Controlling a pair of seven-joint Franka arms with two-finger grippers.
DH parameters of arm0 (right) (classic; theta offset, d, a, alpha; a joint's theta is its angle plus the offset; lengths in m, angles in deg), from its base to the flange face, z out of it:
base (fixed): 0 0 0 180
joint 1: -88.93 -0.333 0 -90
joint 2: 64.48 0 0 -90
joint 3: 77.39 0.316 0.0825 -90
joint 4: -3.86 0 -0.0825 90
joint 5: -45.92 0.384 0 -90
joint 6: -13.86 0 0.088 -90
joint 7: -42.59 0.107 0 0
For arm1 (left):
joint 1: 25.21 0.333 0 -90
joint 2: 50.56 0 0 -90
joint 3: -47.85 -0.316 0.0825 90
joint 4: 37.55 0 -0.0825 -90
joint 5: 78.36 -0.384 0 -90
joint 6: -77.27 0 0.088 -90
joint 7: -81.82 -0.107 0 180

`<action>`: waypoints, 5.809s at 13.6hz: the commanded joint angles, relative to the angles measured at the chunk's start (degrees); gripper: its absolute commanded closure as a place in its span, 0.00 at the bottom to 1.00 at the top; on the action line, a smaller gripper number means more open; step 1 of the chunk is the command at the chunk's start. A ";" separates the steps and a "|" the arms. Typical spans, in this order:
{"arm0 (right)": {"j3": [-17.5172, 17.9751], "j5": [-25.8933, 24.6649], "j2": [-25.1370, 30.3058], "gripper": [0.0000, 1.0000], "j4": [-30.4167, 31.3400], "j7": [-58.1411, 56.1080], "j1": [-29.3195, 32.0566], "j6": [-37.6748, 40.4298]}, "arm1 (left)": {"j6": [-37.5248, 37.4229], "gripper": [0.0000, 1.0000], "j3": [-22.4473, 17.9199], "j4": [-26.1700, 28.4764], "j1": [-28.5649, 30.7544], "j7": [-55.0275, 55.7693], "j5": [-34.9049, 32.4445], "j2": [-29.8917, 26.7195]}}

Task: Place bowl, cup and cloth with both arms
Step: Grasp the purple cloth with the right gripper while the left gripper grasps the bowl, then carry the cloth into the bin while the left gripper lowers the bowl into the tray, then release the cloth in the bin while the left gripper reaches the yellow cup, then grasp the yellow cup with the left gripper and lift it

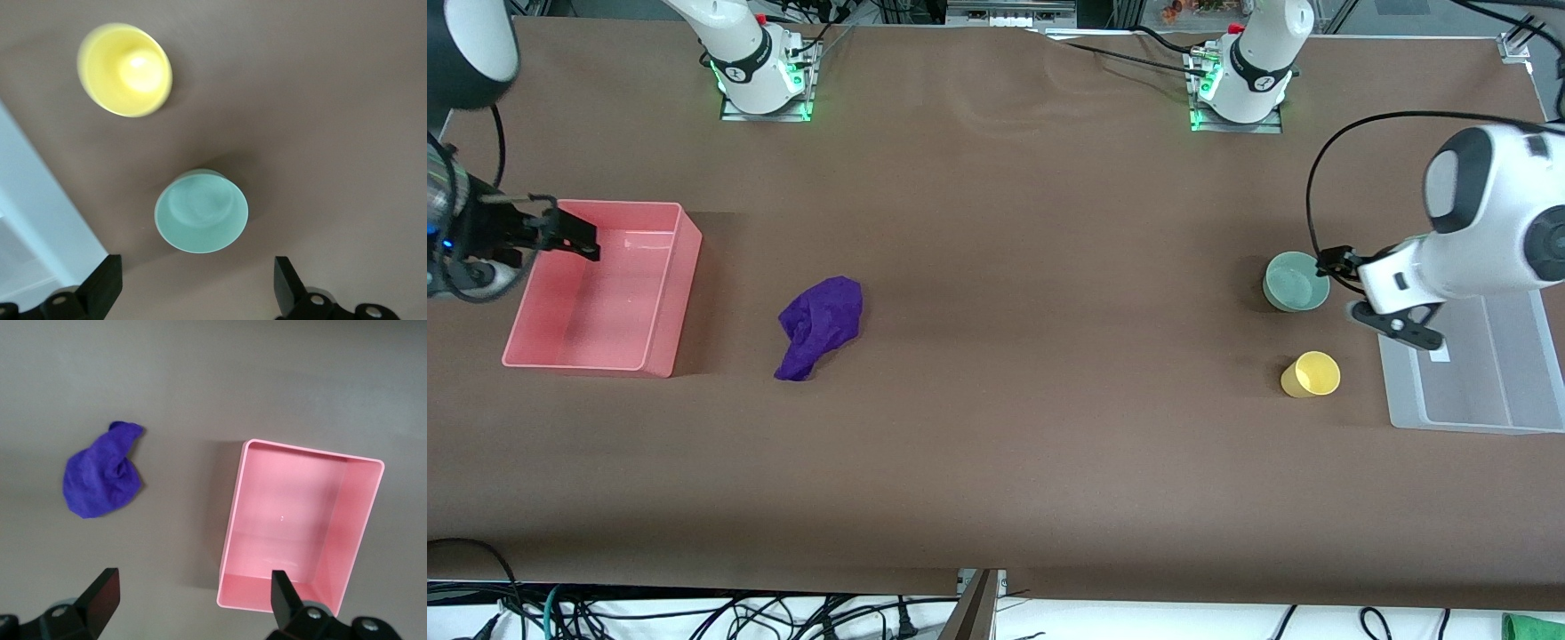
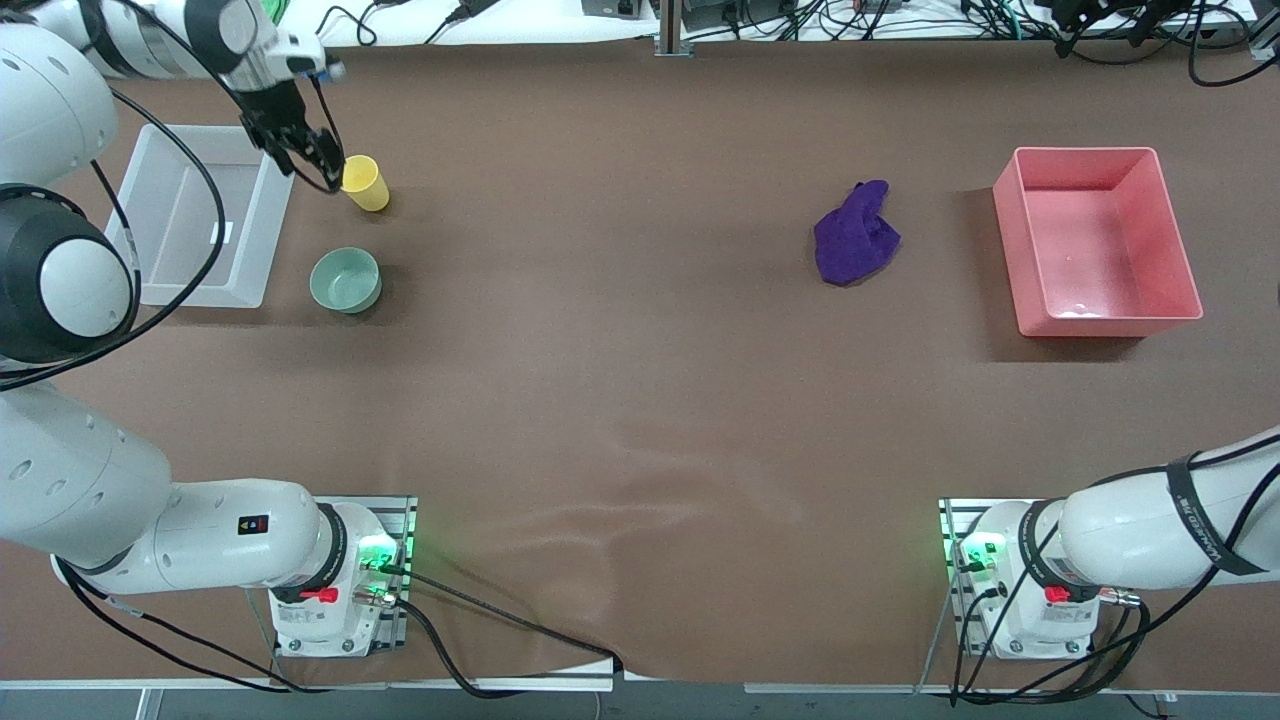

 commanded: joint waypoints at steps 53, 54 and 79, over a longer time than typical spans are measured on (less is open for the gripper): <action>-13.64 -0.12 -10.91 0.00 2.77 -12.22 1.41 3.16 | 2.43 0.00 10.46 -31.74 17.24 -1.57 -2.00 25.25; -11.88 -0.03 -10.39 0.00 -1.27 -12.22 1.41 6.77 | 4.19 0.00 10.46 -30.43 16.10 -1.31 -1.55 26.39; 2.46 0.24 6.76 0.00 -0.60 5.62 1.59 11.29 | -1.73 1.00 8.18 -23.41 25.92 -16.16 -16.93 18.93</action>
